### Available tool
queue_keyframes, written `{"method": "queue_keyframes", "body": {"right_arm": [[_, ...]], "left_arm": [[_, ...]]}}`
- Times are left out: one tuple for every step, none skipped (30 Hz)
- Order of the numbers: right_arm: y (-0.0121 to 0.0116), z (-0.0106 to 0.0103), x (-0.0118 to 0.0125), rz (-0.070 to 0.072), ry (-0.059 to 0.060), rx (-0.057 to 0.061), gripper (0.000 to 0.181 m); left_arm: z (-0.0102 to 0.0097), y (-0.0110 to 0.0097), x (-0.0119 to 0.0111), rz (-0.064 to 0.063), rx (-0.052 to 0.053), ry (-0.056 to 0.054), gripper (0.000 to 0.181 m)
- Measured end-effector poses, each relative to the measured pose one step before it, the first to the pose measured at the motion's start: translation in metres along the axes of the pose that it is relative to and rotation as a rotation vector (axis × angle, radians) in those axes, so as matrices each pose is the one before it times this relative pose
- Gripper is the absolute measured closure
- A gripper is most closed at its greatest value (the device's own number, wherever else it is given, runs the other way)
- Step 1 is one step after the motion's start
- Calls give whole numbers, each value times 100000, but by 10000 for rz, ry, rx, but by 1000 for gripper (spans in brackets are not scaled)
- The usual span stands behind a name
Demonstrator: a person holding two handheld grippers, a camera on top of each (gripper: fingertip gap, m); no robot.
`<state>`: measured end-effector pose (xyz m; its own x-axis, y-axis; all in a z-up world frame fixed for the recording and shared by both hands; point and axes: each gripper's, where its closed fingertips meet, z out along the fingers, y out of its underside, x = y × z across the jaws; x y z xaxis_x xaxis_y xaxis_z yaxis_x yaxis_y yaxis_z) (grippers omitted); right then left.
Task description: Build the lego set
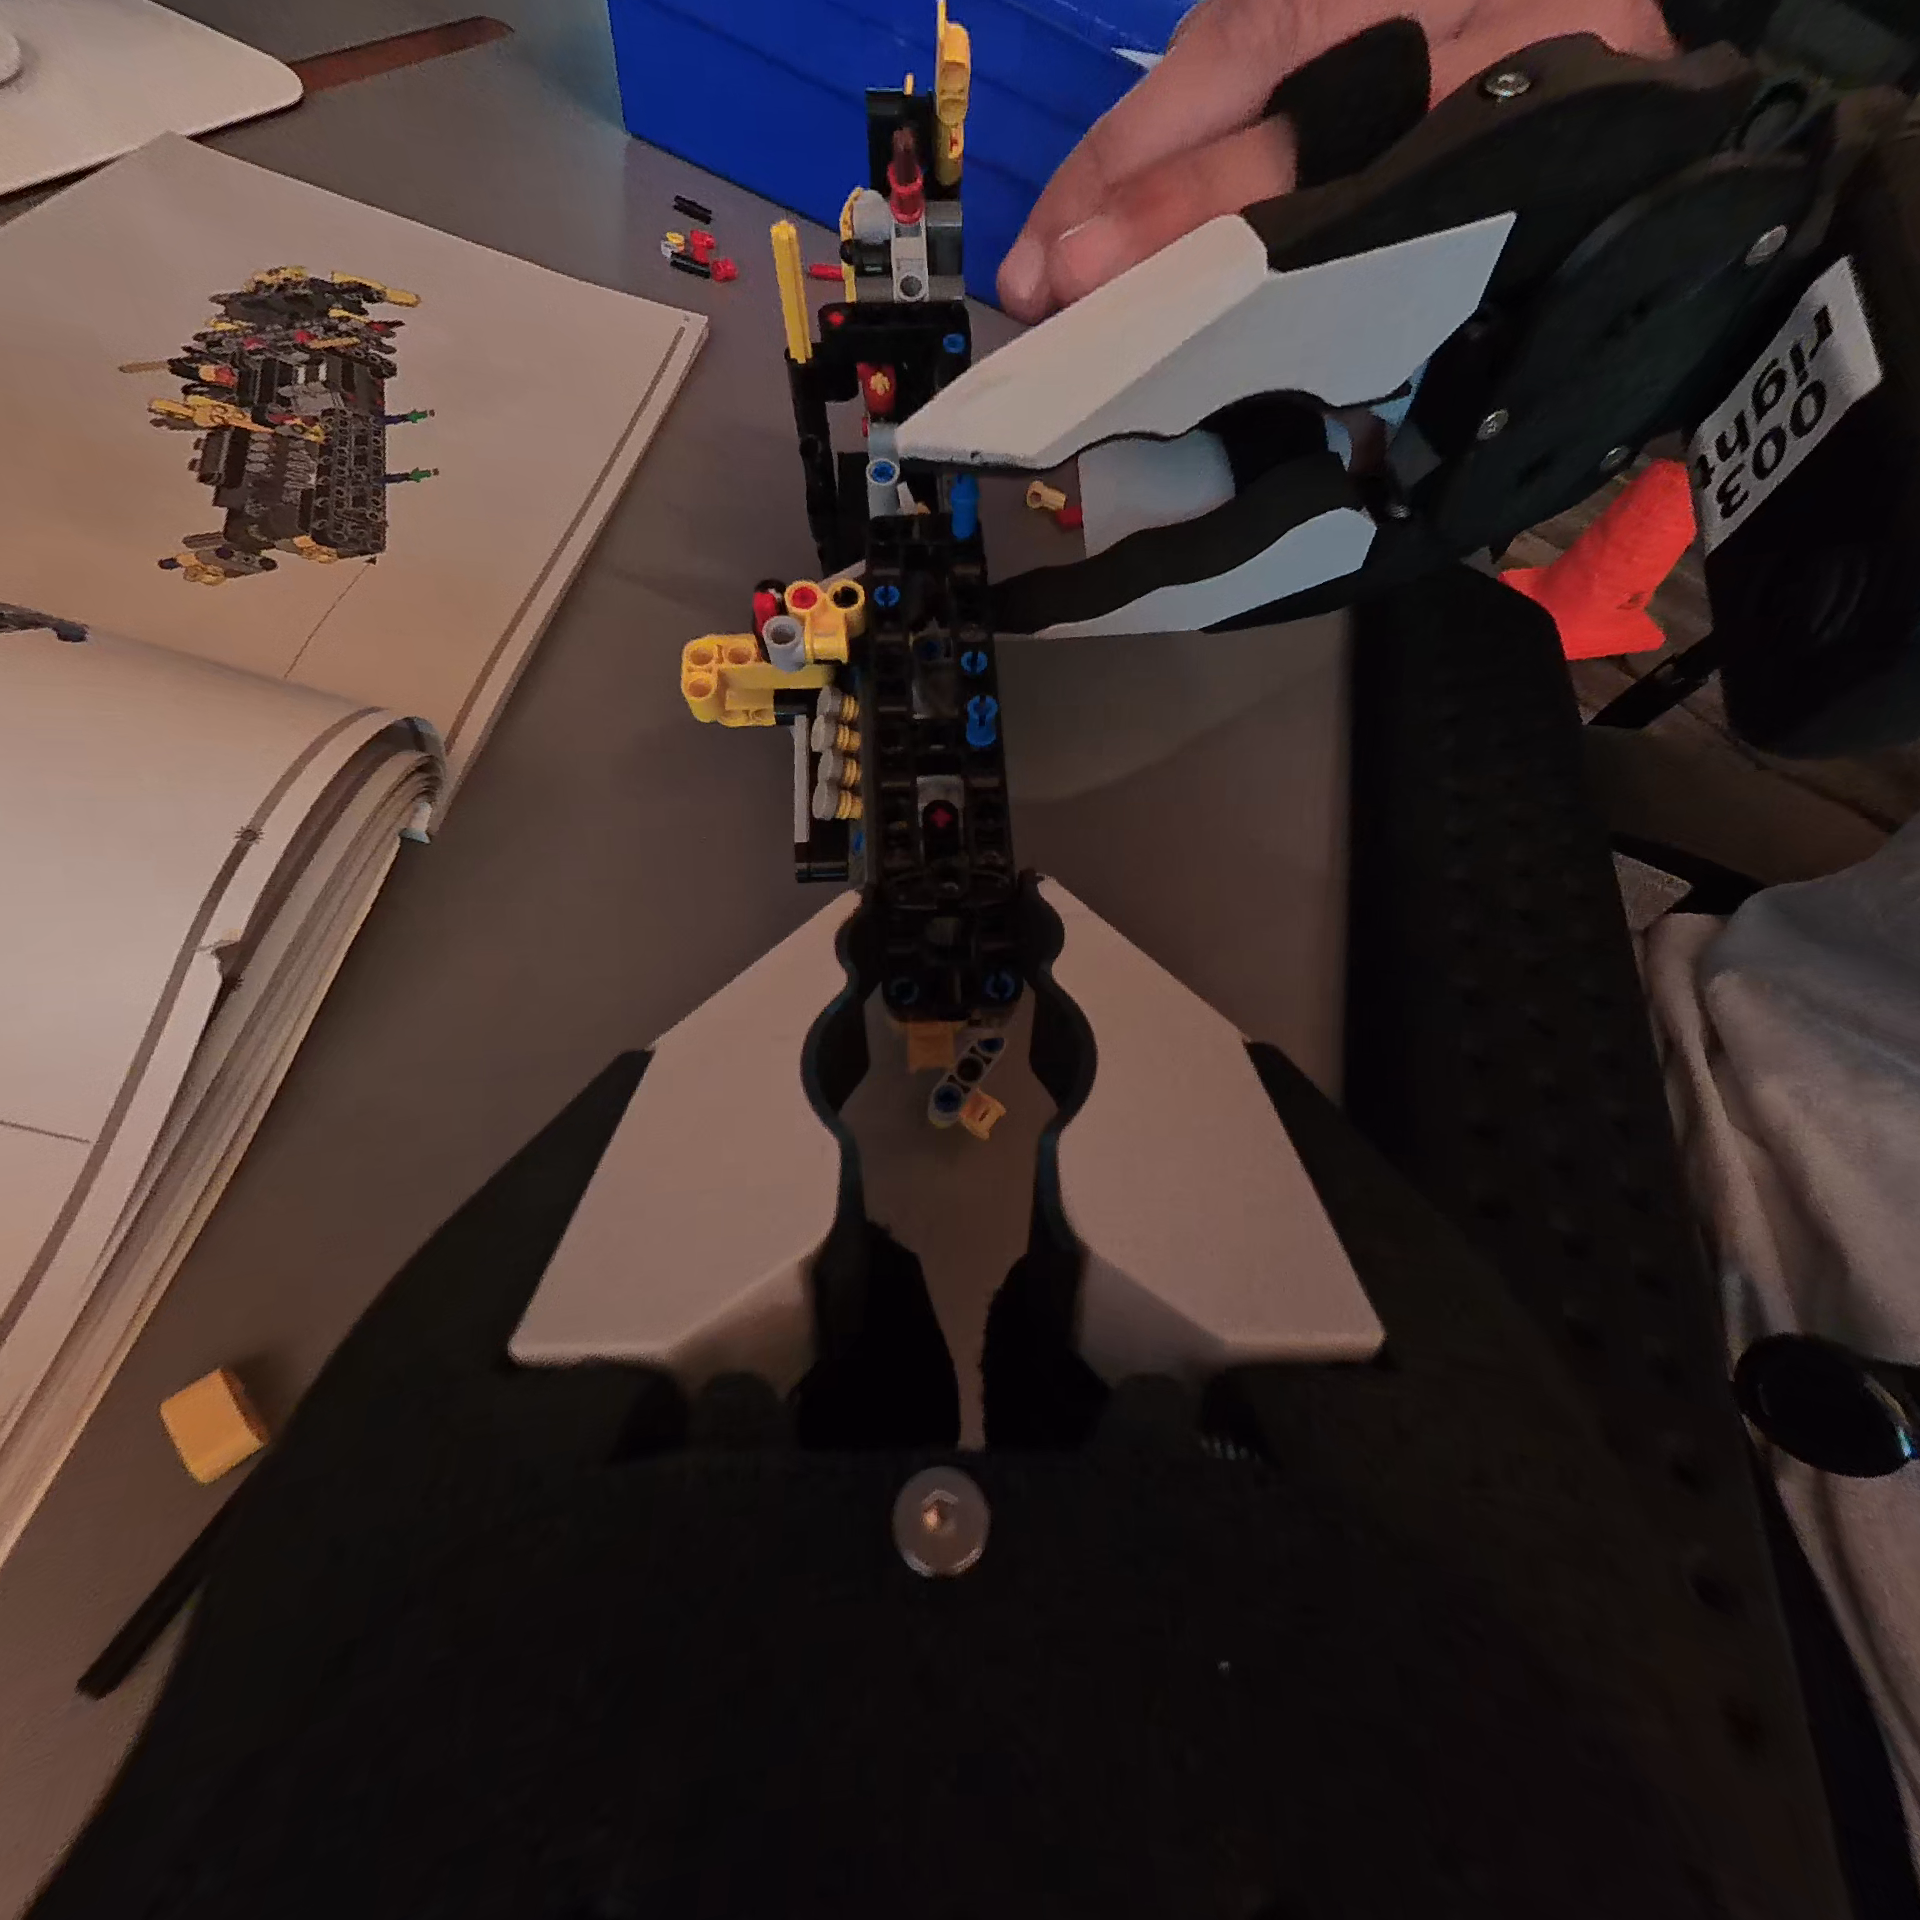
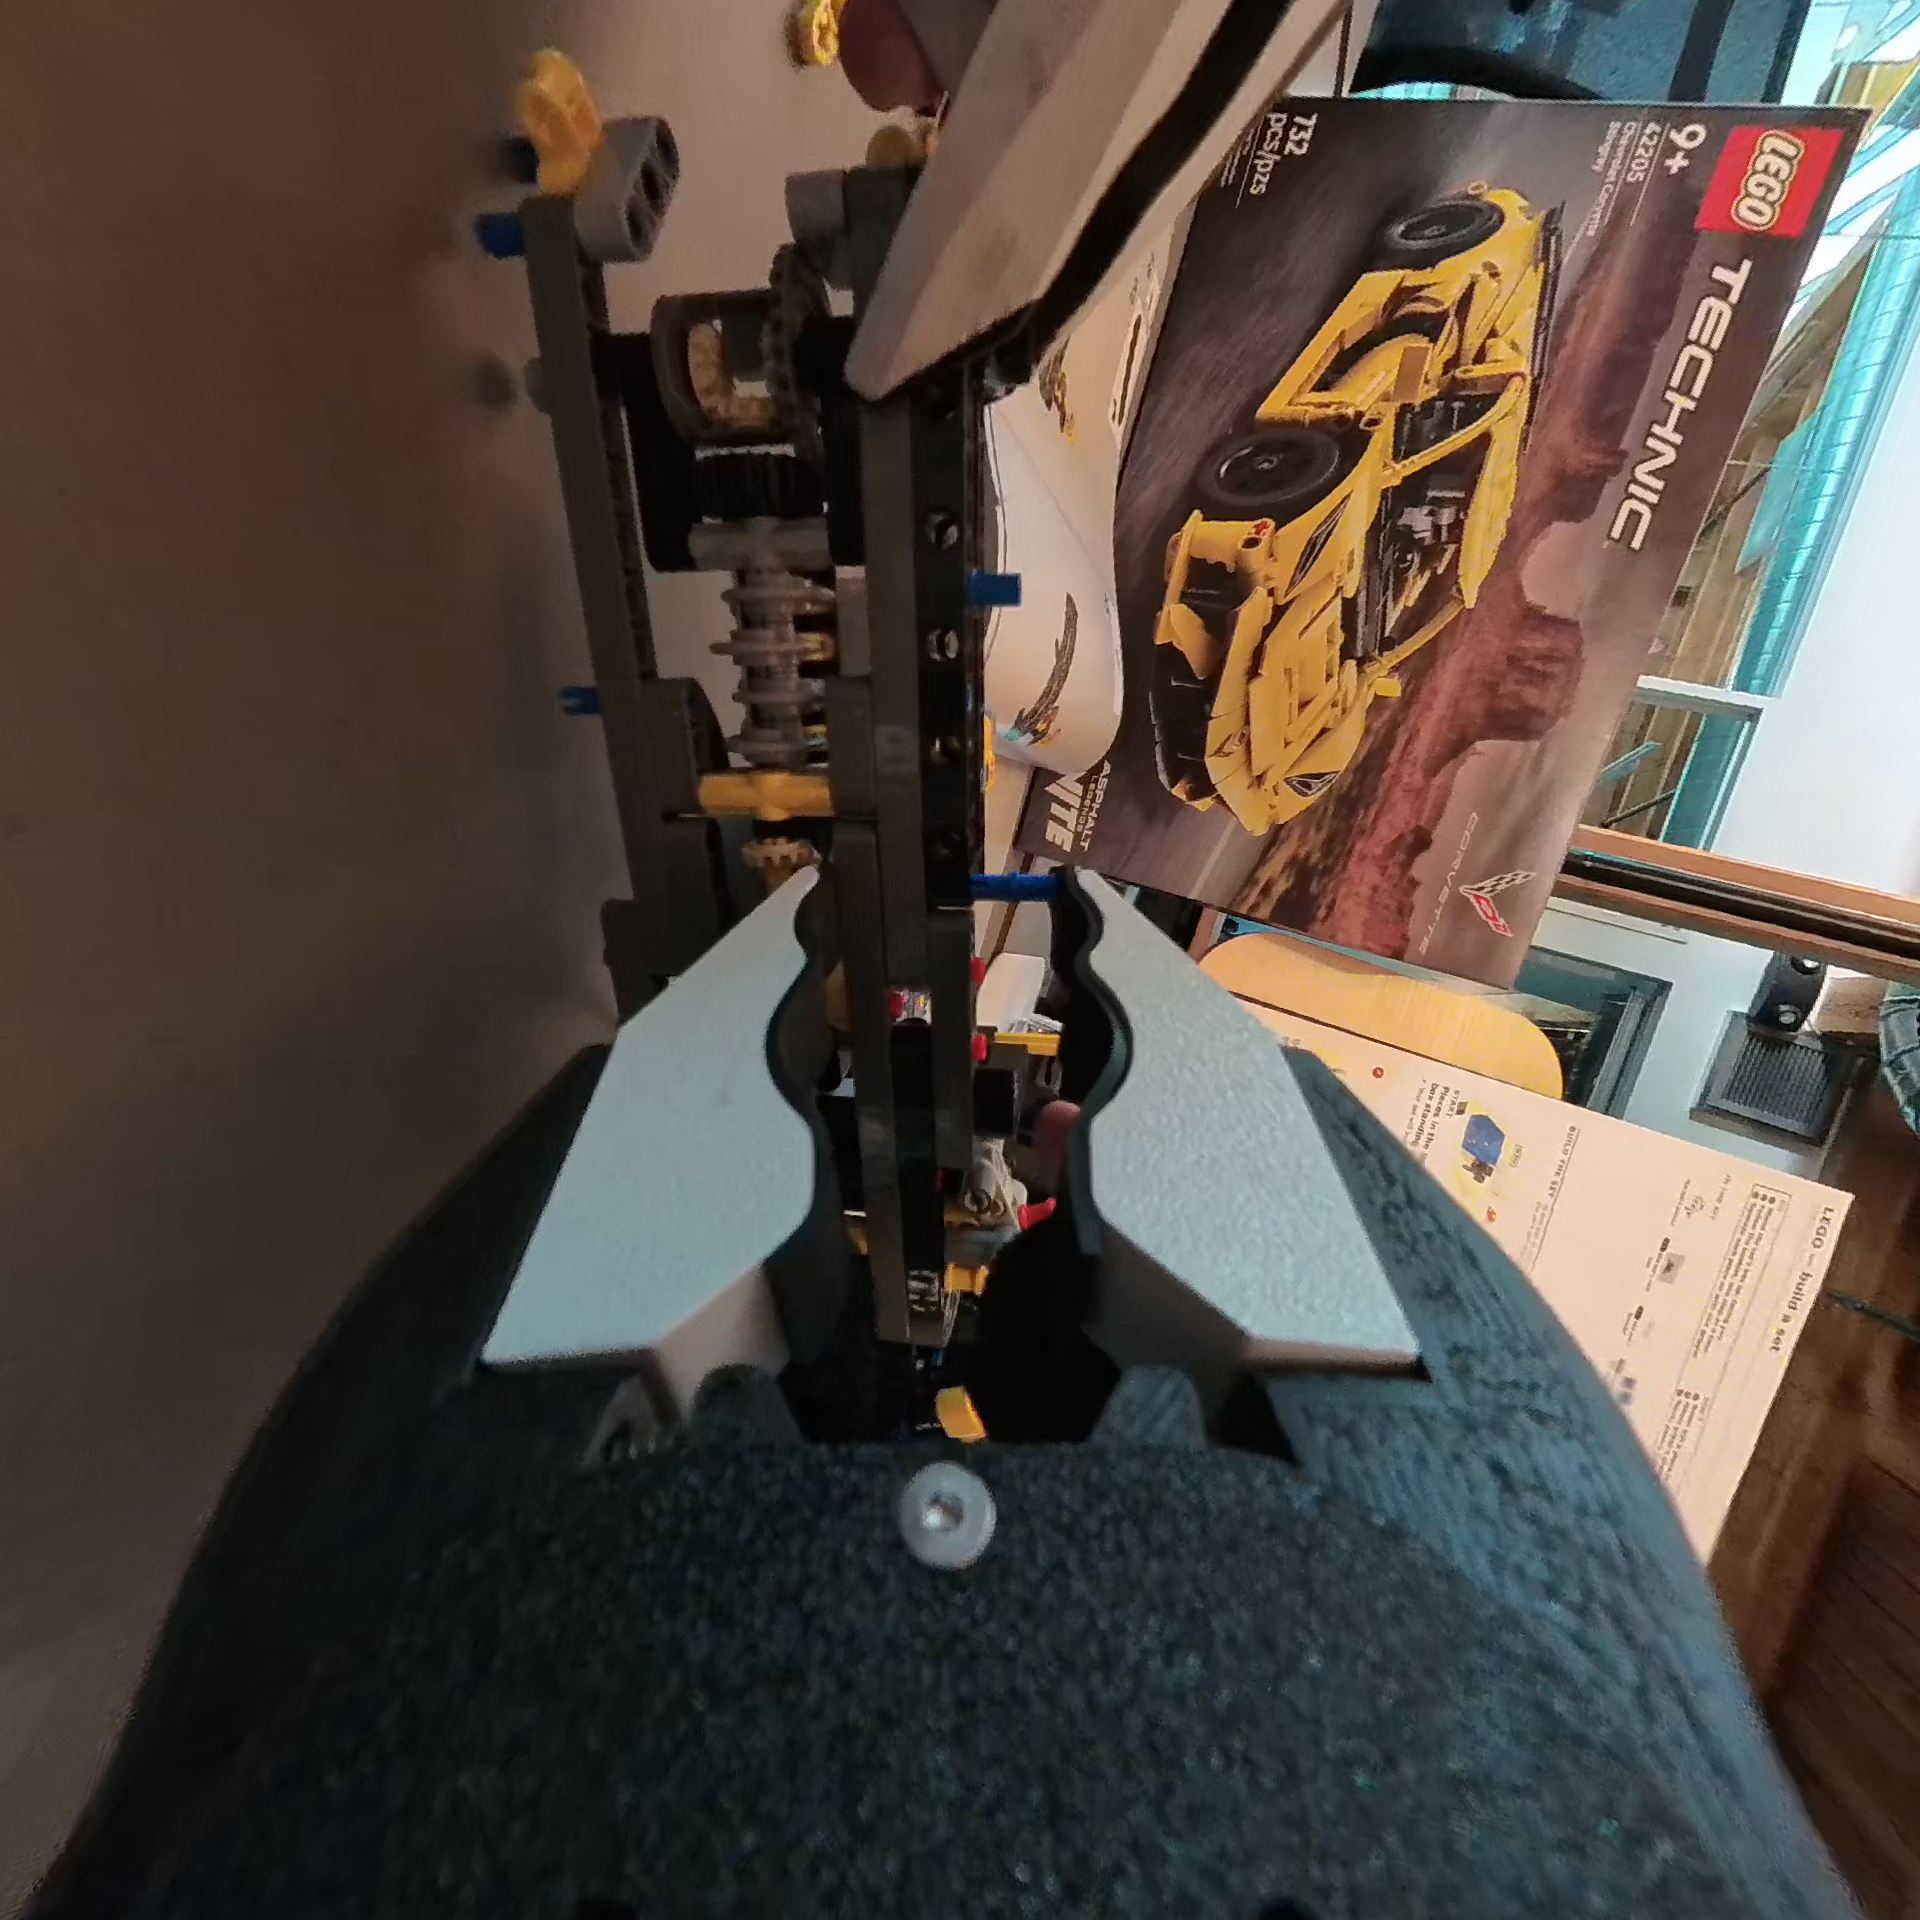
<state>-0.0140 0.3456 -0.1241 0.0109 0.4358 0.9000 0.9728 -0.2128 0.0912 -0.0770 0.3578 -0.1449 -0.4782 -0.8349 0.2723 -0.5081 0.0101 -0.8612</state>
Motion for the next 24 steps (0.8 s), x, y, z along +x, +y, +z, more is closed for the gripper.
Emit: {"method": "queue_keyframes", "body": {"right_arm": [[-2, -17, -20, -20, -34, -20, 141], [7, -7, -13, -40, -4, -4, 141], [38, -9, -30, -47, -4, -12, 141], [-1, -5, -6, 22, -9, -48, 141], [7, -18, -6, -71, 47, -44, 142], [9, -21, -17, -41, 12, 14, 142], [21, -3, -5, 63, -11, 18, 142], [26, 1, -20, -9, 17, 4, 142], [19, -16, -15, 42, -18, -55, 142], [-7, -26, -11, -19, 27, -31, 142], [3, -37, -19, -53, 30, 5, 142], [-18, -73, -33, 36, -25, 14, 142], [20, -34, -15, -63, 31, -10, 143], [-2, -24, -28, 29, -2, -35, 143], [-24, 29, 15, -19, 63, 4, 143], [49, 61, 13, 122, 20, 57, 142], [16, 92, 41, 278, 9, 33, 142], [-13, 65, 42, 211, 92, -47, 141], [7, -45, 15, 21, 99, -26, 141], [79, -93, 9, 52, 50, -53, 140], [19, -166, -79, 210, -51, -99, 140], [-101, -306, -84, 117, -75, -121, 140], [-236, -403, 156, 23, 68, -43, 138], [-161, -296, 18, 105, -85, -108, 136]], "left_arm": [[0, -2, 1, 47, -20, -29, 154], [23, 9, 10, 49, -26, -34, 154], [22, 10, 4, 29, -8, -13, 154], [0, -8, -10, 9, -4, -1, 154], [10, 2, 5, 7, -15, 0, 154], [7, -14, 6, 45, 4, -13, 154], [10, -34, -14, 105, -12, -58, 155], [35, -2, 8, 119, -11, -67, 154], [17, -8, 19, 38, -5, -17, 155], [-6, -22, -3, 28, 7, -1, 155], [25, -4, 44, 75, -4, -11, 155], [4, -9, 56, 64, -3, -1, 155], [32, 2, 20, -6, -6, 11, 155], [-6, 12, 15, 3, -8, 13, 155], [-8, -6, -39, -25, 9, -6, 155], [-7, 4, -45, -53, 25, -4, 155], [-37, -30, -84, -154, 88, 34, 155], [-35, -41, -82, -221, 151, 77, 154], [18, -62, -9, -136, 143, 100, 154], [58, -78, 21, -44, 79, 72, 154], [87, 15, 86, 4, -16, 85, 154], [-10, 7, 151, -12, -38, 110, 154], [-39, 82, 217, -24, -65, 130, 154], [-21, 72, 224, 32, -39, 83, 154]]}}
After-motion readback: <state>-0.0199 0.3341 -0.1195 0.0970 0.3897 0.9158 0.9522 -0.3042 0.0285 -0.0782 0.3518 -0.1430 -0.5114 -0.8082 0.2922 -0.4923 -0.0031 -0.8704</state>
